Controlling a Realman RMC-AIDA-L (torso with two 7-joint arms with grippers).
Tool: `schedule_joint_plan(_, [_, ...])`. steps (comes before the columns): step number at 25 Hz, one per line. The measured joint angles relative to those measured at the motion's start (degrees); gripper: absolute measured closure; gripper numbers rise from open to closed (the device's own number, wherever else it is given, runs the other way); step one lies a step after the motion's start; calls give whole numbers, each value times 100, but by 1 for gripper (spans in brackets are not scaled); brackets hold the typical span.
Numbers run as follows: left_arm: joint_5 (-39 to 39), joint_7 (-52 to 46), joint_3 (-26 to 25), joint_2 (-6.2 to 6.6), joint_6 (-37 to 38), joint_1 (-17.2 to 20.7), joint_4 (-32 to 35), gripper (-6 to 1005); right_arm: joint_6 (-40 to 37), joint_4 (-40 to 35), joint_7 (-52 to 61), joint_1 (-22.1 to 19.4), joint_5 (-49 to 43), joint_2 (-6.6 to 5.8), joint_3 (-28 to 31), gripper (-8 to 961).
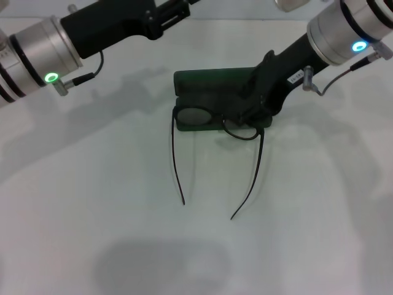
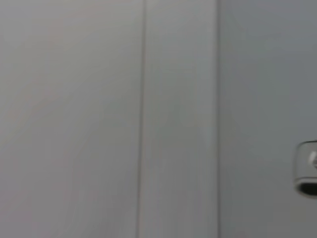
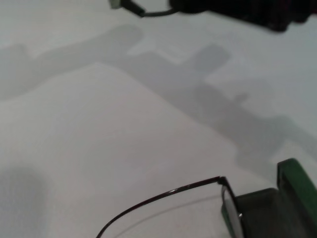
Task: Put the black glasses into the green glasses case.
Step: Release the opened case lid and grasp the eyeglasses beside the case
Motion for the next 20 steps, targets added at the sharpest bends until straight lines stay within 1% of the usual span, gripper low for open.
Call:
schedule_joint_plan(4, [-78, 131, -90, 9, -24, 69, 4, 479, -58, 52, 27, 13, -4, 7, 19, 423])
schedule_joint_plan(8, [-111, 235, -92, 18, -24, 75, 5, 479, -28, 332, 36, 112, -111, 33, 21, 375])
schedule_joint_plan(12, [-125, 362, -91, 12, -27, 33, 9, 479, 54, 525, 38, 139, -147, 64, -30, 376])
schedule_joint_plan(15, [-125, 441, -89, -25, -32, 2, 16, 479, 158, 757, 44, 245, -148, 77, -110, 377])
schedule_joint_plan(17, [-126, 476, -73, -47, -32, -26, 18, 479, 304, 906, 50, 309, -149, 85, -286, 378])
schedule_joint_plan(20, [-117, 484, -56, -55, -33, -54, 18, 479, 694, 948, 83, 298, -156, 94, -668, 378])
